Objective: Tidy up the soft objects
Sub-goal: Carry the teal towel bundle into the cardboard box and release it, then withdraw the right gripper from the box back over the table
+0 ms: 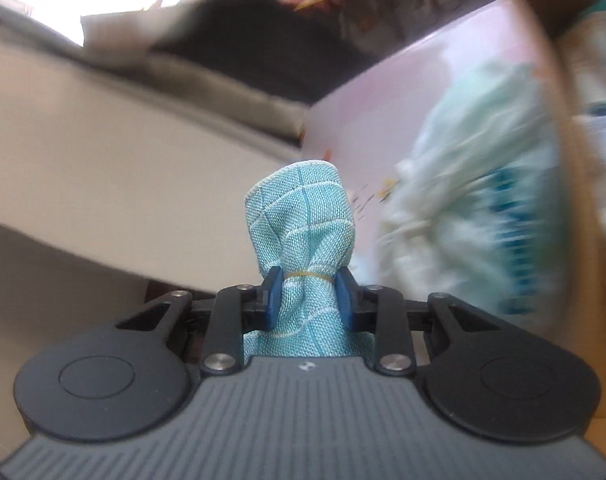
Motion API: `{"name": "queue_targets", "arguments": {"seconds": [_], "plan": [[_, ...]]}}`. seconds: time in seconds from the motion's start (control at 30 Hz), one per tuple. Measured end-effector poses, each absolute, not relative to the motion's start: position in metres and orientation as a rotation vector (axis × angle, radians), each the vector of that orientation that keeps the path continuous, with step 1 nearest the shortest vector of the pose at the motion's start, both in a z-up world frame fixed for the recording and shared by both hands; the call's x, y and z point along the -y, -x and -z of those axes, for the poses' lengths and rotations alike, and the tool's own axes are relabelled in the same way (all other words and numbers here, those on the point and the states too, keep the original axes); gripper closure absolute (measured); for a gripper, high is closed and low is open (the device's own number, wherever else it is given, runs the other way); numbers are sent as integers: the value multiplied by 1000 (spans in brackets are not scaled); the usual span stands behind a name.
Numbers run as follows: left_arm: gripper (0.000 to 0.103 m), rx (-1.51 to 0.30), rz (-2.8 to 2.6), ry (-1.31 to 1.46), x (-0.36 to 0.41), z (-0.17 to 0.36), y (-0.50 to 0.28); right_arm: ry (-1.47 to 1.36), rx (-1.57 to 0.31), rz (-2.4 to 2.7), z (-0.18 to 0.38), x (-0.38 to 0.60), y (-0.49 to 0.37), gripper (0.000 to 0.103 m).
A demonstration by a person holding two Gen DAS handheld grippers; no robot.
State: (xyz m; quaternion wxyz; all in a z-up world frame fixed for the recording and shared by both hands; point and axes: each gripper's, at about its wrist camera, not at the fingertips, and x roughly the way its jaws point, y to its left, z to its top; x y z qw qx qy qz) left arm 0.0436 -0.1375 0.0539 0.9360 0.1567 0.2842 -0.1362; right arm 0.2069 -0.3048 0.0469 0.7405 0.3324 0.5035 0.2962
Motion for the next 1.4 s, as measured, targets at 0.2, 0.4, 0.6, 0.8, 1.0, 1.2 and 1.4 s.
{"name": "queue_targets", "arguments": {"seconds": [0.2, 0.4, 0.6, 0.8, 1.0, 1.2, 1.4], "plan": [[65, -524, 471, -395, 249, -51, -67, -828, -981, -463, -52, 448, -196, 76], [49, -548, 588, -429, 341, -27, -93, -838, -899, -291, -41, 542, -196, 72], [44, -648, 582, -529, 372, 10, -109, -721, -917, -146, 11, 569, -217, 76], [44, -669, 550, -510, 356, 8, -121, -704, -894, -158, 10, 563, -214, 74], [42, -675, 505, -443, 327, -4, -119, -711, -858, -178, -26, 556, -196, 73], [30, -684, 445, -345, 275, -31, -106, -729, -787, -237, -67, 541, -155, 59], [26, -671, 358, -246, 195, -54, -78, -708, -786, -318, -87, 506, -127, 53]]}}
